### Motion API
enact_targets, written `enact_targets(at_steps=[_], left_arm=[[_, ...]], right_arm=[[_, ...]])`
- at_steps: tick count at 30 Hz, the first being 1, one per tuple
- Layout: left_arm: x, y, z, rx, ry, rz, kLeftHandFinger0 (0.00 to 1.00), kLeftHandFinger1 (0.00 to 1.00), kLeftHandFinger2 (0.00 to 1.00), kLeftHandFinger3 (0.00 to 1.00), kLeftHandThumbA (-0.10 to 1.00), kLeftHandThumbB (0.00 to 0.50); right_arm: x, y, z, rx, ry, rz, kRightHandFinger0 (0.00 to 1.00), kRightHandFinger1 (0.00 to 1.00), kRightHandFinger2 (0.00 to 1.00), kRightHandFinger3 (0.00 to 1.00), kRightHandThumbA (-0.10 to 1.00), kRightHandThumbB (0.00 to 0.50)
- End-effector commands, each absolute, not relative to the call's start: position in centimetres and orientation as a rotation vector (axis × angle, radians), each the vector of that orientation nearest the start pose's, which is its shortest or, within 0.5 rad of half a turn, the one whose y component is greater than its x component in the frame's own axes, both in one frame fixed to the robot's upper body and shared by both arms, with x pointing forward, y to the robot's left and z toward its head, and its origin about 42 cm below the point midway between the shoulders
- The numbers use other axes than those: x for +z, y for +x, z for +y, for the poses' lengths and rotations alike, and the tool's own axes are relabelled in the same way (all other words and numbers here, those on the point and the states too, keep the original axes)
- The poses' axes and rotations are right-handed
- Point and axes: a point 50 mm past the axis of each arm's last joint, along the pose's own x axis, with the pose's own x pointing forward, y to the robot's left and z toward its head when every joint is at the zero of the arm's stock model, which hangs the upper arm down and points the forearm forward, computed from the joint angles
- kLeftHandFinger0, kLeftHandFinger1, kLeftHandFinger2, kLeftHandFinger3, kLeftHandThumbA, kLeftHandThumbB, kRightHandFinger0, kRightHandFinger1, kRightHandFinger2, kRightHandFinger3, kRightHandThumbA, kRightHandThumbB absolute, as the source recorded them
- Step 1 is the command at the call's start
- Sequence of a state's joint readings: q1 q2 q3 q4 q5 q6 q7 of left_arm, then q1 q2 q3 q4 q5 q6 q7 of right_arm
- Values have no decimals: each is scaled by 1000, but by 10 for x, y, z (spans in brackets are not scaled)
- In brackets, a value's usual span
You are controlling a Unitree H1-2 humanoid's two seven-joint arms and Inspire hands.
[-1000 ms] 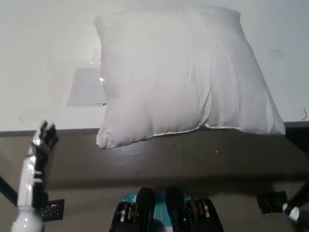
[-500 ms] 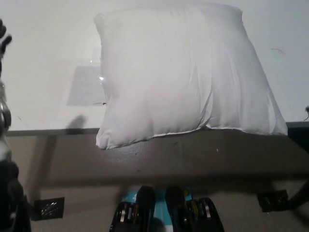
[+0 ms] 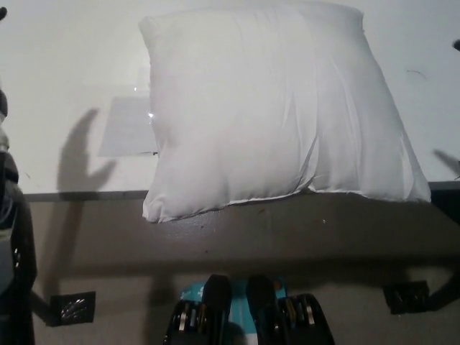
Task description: The robot uses both hands to lift the pillow and then drops it on the table
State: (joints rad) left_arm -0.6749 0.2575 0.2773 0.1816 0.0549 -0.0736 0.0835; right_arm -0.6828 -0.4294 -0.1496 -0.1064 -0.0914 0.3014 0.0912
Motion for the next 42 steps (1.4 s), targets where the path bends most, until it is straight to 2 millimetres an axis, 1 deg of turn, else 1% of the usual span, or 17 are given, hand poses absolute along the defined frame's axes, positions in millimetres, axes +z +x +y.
enact_targets(at_steps=[1,2,3,4,5,6,12,13,15,25,26,27,28,32,38,40,42], left_arm=[[352,469,326,327,166,-642,1000,1000,1000,1000,1000,249],[348,478,327,329,170,-622,1000,1000,1000,1000,1000,232],[343,489,330,335,174,-588,1000,1000,1000,1000,1000,257],[343,490,331,339,175,-584,1000,1000,1000,1000,1000,260],[343,494,329,347,182,-567,1000,1000,1000,1000,1000,264],[343,496,328,348,178,-559,1000,1000,1000,1000,1000,241],[340,514,317,346,159,-548,1000,1000,1000,1000,1000,190],[341,518,311,333,130,-536,1000,1000,1000,1000,1000,220],[338,522,302,323,121,-533,1000,1000,1000,1000,1000,201],[314,527,282,310,116,-483,1000,1000,1000,1000,1000,231],[314,527,282,310,116,-483,1000,1000,1000,1000,1000,225],[312,527,278,306,110,-469,1000,1000,1000,1000,1000,229],[310,527,275,305,105,-463,1000,1000,1000,1000,1000,216],[301,529,270,298,98,-447,1000,1000,1000,1000,1000,207],[279,530,253,279,76,-409,1000,1000,1000,1000,1000,174],[269,530,247,268,71,-391,1000,1000,1000,1000,1000,175],[263,530,246,270,70,-380,1000,1000,1000,1000,1000,163]], right_arm=[[434,444,-327,-109,-482,-516,1000,1000,1000,1000,1000,438],[444,460,-331,-120,-495,-501,1000,1000,1000,1000,1000,426],[459,476,-332,-129,-503,-499,1000,1000,1000,1000,1000,386],[463,479,-331,-127,-501,-503,1000,1000,1000,1000,1000,377],[471,490,-332,-142,-511,-496,1000,1000,1000,1000,1000,331],[474,495,-331,-145,-508,-490,1000,1000,1000,1000,1000,313],[480,513,-329,-134,-474,-462,1000,1000,1000,1000,1000,365],[477,522,-330,-142,-447,-390,1000,1000,1000,1000,1000,425],[474,530,-334,-132,-371,-321,1000,1000,1000,1000,1000,438],[411,550,-337,-144,-60,-194,1000,1000,1000,1000,1000,418],[411,550,-337,-144,-58,-193,1000,1000,1000,1000,1000,380],[397,552,-336,-130,-11,-151,1000,1000,1000,1000,1000,448],[389,552,-335,-128,23,-141,1000,1000,1000,1000,1000,456],[361,552,-326,-115,70,-126,1000,1000,1000,1000,1000,464],[326,553,-310,-111,87,-95,1000,1000,1000,1000,1000,427],[317,553,-305,-107,91,-77,1000,1000,1000,1000,1000,467],[313,555,-301,-100,113,-67,1000,1000,1000,1000,1000,467]])
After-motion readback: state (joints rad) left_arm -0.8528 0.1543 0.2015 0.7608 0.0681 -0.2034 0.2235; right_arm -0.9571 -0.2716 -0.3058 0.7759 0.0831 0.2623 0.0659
